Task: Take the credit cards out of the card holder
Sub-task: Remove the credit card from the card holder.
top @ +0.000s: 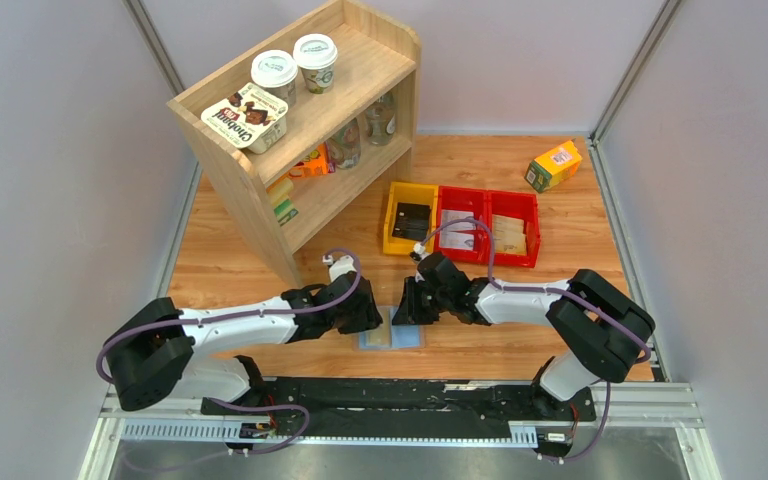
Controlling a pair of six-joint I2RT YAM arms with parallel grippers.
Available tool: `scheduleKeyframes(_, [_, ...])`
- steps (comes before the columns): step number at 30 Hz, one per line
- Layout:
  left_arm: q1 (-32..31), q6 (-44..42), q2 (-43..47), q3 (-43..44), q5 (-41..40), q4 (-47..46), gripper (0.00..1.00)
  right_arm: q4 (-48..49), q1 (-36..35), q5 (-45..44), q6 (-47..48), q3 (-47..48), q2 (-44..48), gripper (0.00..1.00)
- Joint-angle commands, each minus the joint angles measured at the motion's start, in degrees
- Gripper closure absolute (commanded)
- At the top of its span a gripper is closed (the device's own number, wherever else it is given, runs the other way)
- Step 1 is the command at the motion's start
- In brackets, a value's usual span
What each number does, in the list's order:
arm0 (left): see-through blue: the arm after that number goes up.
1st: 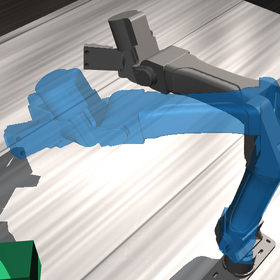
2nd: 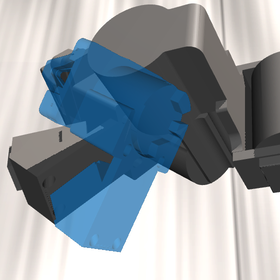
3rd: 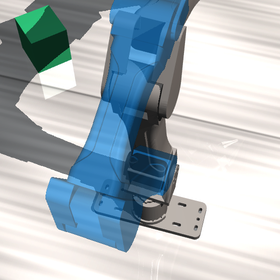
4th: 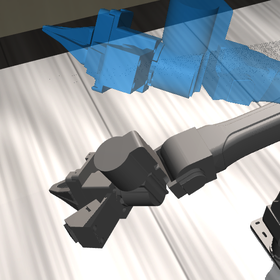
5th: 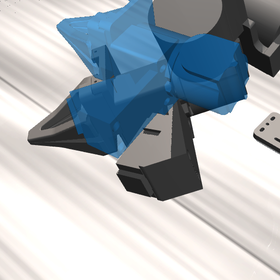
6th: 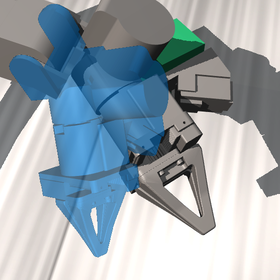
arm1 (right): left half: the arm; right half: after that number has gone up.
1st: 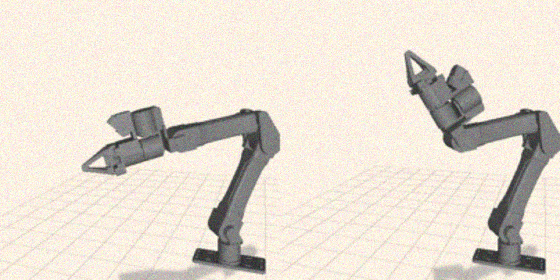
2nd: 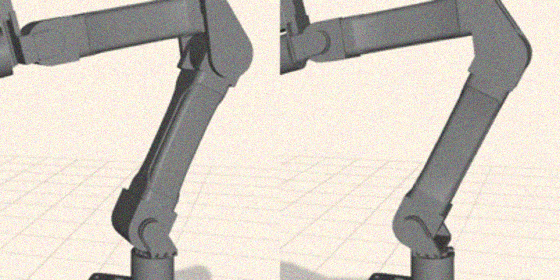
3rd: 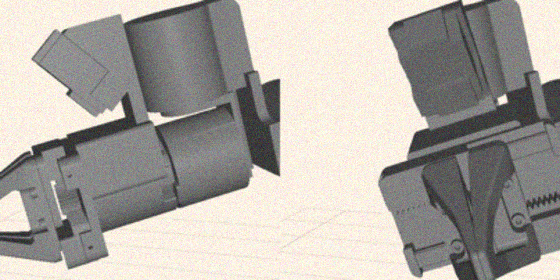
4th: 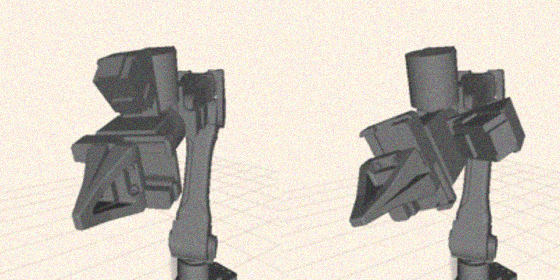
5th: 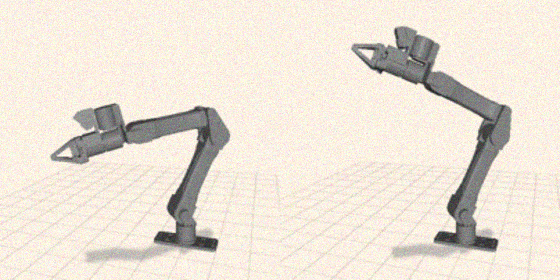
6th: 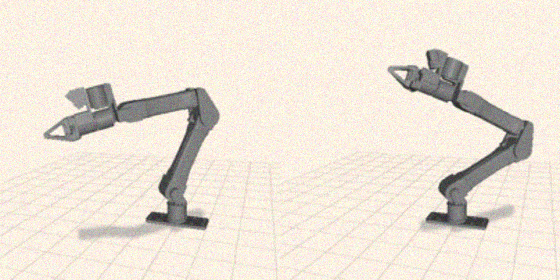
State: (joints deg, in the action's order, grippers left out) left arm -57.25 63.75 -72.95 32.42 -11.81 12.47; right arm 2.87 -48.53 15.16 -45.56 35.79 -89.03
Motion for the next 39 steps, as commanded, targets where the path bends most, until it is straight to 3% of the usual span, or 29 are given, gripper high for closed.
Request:
scheduleKeyframes(1, [0.1,-1.1,2.0,2.7,3.0,-4.1,0.48,1.1,0.5,-0.2,0.9,-0.8,-0.6,0.82])
scheduleKeyframes(17, [0.2,-0.7,3.0,2.5,6.9,-10.4,0.62,3.4,0.5,-2.8,-0.3,-3.3,5.9,0.76])
scheduleKeyframes(29, [0.1,-0.6,-8.5,5.5,15.8,-18.7,0.62,-4.4,0.6,-22.1,-1.1,-9.4,25.5,0.64])
scheduleKeyframes(32, [0.2,-0.8,-9.1,6.3,16.6,-18.7,0.61,-5.0,0.6,-21.4,-0.7,-9.8,26.2,0.64])
scheduleKeyframes(39, [0.2,-0.3,1.5,2.4,5.9,-10.0,0.55,1.2,0.5,-11.9,-0.8,-8.8,20.2,0.69])
